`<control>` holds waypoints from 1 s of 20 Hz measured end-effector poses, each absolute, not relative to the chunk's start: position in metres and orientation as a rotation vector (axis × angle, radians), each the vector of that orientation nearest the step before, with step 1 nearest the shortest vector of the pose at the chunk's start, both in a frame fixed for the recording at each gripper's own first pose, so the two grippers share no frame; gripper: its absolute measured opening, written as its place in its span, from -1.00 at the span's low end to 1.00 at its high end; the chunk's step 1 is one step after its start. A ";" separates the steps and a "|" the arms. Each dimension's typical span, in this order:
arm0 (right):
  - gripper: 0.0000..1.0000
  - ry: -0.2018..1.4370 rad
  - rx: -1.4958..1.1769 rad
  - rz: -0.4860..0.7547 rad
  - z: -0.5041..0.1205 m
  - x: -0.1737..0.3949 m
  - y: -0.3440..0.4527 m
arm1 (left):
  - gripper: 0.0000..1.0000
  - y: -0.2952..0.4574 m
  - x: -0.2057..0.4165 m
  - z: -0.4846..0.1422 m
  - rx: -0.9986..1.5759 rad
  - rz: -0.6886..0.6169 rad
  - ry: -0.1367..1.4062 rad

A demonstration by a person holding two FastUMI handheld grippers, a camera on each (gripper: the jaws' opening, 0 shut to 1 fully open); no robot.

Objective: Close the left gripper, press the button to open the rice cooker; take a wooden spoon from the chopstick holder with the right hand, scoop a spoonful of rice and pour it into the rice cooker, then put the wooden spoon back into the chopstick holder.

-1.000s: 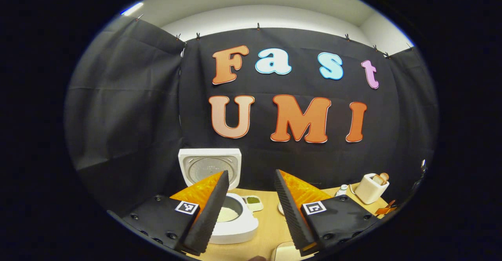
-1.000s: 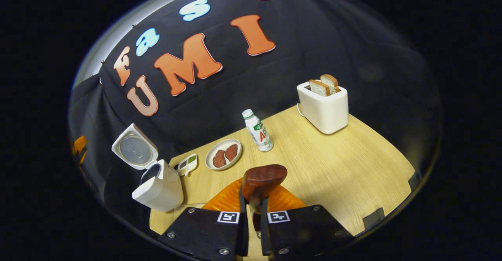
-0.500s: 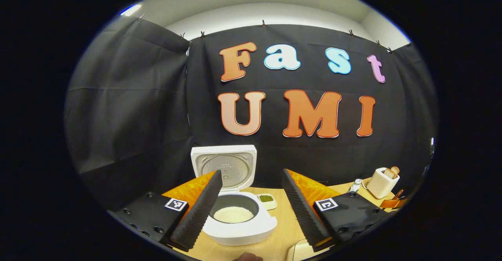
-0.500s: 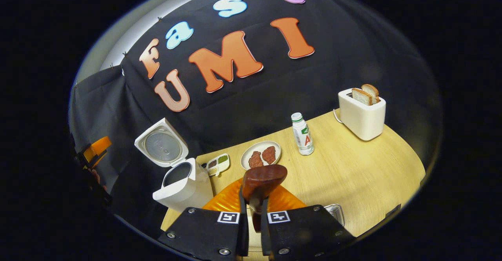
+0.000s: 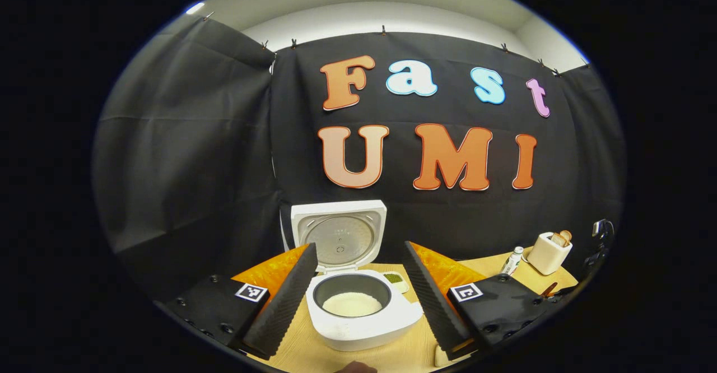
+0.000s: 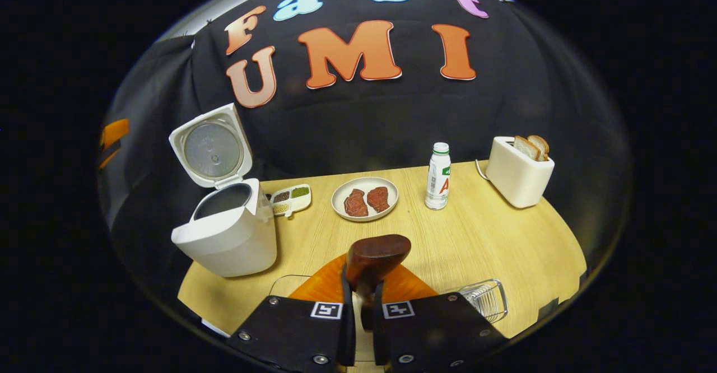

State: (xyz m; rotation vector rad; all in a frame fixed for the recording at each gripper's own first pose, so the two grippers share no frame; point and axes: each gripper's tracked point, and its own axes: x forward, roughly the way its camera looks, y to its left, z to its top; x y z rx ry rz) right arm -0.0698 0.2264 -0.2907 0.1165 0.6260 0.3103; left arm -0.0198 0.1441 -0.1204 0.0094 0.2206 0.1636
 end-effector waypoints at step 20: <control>-0.76 0.488 -0.315 0.515 -0.356 -0.105 0.288 | 1.00 0.141 -0.051 -0.115 0.042 0.252 0.239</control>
